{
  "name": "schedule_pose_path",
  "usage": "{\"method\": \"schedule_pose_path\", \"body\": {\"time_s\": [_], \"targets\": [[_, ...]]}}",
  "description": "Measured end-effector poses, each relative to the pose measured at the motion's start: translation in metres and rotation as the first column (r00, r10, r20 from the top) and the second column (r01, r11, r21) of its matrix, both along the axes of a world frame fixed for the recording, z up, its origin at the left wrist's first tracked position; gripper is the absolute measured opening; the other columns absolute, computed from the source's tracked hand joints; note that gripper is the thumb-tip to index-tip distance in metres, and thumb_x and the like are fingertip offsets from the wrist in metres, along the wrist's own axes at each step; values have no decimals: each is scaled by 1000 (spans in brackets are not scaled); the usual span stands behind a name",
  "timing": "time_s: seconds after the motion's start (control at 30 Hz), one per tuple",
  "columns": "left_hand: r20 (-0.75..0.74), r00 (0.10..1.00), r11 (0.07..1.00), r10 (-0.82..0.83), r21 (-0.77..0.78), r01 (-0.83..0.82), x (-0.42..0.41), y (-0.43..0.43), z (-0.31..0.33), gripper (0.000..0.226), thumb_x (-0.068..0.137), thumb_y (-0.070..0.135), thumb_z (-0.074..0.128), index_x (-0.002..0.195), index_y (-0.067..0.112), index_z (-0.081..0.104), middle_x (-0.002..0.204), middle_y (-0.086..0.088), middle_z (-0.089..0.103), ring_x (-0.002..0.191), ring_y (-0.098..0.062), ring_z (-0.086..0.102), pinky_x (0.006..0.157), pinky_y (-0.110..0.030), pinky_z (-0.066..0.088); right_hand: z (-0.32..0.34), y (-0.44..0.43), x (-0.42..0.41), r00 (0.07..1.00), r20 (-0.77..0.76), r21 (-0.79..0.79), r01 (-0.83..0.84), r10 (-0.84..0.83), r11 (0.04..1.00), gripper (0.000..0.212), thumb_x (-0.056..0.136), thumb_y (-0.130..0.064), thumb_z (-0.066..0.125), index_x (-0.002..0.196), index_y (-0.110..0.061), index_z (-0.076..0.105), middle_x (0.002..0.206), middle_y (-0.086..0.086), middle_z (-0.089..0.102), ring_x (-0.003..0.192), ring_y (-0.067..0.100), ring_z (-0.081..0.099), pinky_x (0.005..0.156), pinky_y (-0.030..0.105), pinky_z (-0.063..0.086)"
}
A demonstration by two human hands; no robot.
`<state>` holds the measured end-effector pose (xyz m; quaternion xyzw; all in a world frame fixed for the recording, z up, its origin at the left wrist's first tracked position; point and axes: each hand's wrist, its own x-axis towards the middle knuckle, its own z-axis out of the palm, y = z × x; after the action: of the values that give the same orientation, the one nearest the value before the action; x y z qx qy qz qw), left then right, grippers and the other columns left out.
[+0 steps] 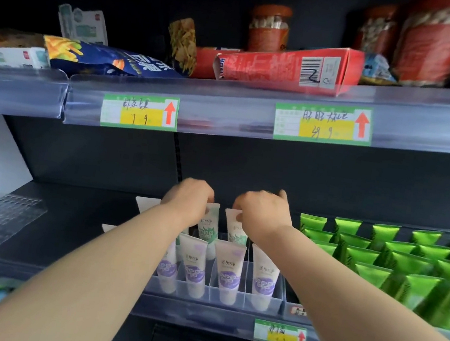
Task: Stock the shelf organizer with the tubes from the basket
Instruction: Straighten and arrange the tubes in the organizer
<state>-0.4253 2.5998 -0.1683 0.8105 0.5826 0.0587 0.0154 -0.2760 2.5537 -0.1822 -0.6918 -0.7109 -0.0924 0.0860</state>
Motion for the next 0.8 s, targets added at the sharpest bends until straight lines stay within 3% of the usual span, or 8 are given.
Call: {"method": "schedule_pose_path", "body": {"time_s": [0.2, 0.43, 0.6, 0.8], "targets": [[12, 1000, 1000, -11, -24, 11, 4, -2, 2, 13, 92, 15, 62, 100, 20, 71, 103, -7, 66, 94, -27, 62, 72, -32, 50, 3, 2, 5, 998, -57, -105, -25, 19, 994, 24, 90, -20, 57, 113, -27, 62, 106, 1, 66, 104, 24, 57, 100, 45, 30], [161, 986, 998, -49, -21, 53, 22, -8, 13, 19, 89, 18, 66, 107, 22, 71, 109, -4, 68, 99, -23, 64, 87, -38, 54, 16, -9, 34, 998, -63, -110, 6, -13, 994, 31, 88, -29, 61, 119, -26, 59, 113, -1, 64, 109, 24, 55, 94, 42, 34], [144, 986, 995, -88, -29, 93, 42, -13, 16, 30, 90, 17, 66, 119, 20, 67, 120, -4, 65, 108, -22, 61, 93, -39, 51, 11, -16, 52, 997, -12, -141, 75, -78, 987, 35, 87, -12, 57, 119, -26, 59, 114, 0, 63, 111, 24, 53, 98, 43, 32], [89, 994, 997, -70, -9, 71, 33, -4, 11, 33, 93, 13, 60, 125, 18, 62, 127, -3, 61, 115, -22, 57, 96, -40, 49, -4, -16, 56, 994, 0, -106, 108, -108, 989, 23, 86, -7, 55, 103, -21, 60, 95, 1, 65, 95, 26, 61, 97, 41, 32]]}}
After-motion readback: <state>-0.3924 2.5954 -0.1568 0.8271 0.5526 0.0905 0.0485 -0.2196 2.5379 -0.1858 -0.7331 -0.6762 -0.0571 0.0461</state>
